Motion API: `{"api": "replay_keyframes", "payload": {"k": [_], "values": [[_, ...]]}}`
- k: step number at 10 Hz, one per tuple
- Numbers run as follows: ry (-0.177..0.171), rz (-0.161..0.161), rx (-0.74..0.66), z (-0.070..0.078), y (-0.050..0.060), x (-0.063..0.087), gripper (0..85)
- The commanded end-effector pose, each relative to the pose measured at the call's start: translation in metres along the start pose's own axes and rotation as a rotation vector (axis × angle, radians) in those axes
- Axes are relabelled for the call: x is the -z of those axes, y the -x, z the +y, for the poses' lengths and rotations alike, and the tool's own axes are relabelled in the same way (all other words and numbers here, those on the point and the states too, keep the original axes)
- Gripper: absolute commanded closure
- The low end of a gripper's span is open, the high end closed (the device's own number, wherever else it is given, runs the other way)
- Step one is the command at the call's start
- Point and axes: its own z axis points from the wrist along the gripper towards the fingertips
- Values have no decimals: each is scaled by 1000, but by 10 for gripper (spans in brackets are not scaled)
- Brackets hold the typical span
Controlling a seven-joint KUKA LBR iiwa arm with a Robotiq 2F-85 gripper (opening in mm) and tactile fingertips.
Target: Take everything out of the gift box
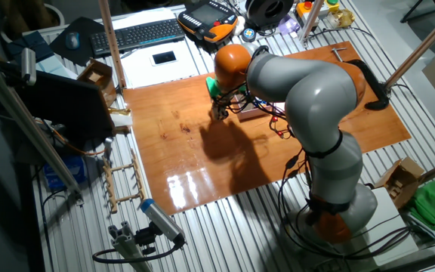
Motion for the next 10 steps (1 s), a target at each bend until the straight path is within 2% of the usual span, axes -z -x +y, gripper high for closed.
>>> {"api": "replay_keyframes", "payload": {"k": [1,3,4,8,10], "values": [[-7,3,2,0,0,-2,840],[-21,7,-2,0,0,-5,840],[-22,7,-7,0,0,-7,790],[-18,4,-20,-1,-1,-12,430],[-5,1,-35,-1,-1,-13,157]]}}
